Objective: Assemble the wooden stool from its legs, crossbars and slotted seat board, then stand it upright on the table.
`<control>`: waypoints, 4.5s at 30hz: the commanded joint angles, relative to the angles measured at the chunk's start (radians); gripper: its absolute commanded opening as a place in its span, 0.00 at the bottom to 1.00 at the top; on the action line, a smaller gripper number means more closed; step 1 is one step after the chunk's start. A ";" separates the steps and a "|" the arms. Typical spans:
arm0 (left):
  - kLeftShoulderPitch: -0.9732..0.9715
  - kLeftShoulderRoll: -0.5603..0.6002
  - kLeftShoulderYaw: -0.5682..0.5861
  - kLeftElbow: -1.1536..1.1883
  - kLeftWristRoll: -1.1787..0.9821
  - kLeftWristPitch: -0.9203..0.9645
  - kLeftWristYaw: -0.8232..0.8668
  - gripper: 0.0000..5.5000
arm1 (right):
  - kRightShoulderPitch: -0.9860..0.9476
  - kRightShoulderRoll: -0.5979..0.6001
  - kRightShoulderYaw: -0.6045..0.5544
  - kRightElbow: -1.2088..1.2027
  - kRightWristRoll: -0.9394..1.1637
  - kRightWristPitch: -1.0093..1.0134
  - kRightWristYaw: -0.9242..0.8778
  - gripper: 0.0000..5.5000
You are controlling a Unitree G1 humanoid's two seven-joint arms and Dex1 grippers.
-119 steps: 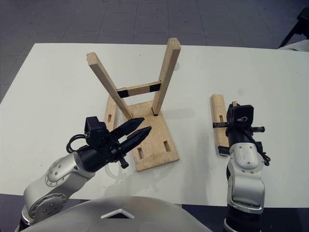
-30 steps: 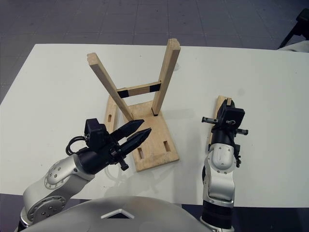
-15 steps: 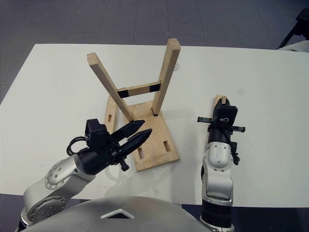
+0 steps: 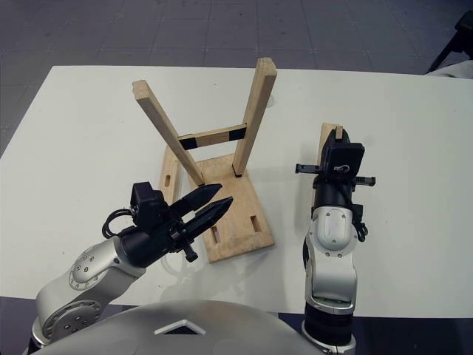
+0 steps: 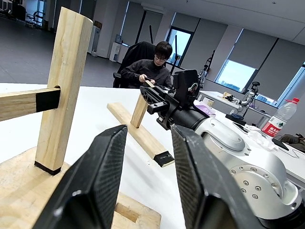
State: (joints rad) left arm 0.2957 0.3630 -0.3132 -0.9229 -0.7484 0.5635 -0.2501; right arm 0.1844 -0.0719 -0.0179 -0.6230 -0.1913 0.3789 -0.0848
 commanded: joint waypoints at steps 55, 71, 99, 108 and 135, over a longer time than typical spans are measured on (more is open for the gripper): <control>0.006 -0.011 -0.028 -0.016 0.024 0.013 0.025 0.31 | 0.126 0.045 0.017 -0.041 -0.027 0.115 0.022 0.69; 0.014 -0.017 -0.041 -0.036 0.016 0.013 0.054 0.31 | 0.167 0.117 -0.034 -0.054 0.007 0.498 0.016 0.69; 0.013 0.001 -0.024 -0.059 -0.004 0.044 0.080 0.31 | 0.151 0.074 0.005 0.001 -0.016 0.672 0.009 0.37; -0.033 0.045 0.028 0.042 0.014 0.016 -0.015 0.31 | -0.112 -0.099 -0.397 -0.048 0.310 0.446 0.282 0.37; -0.204 0.066 0.173 0.156 -0.361 0.025 -0.335 0.76 | 0.180 -0.360 -0.199 -0.193 1.189 0.229 1.158 0.37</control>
State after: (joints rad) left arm 0.1061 0.4227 -0.1426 -0.7505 -1.0839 0.5762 -0.5888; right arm 0.3743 -0.4046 -0.2749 -0.8108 1.0497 0.6226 1.0790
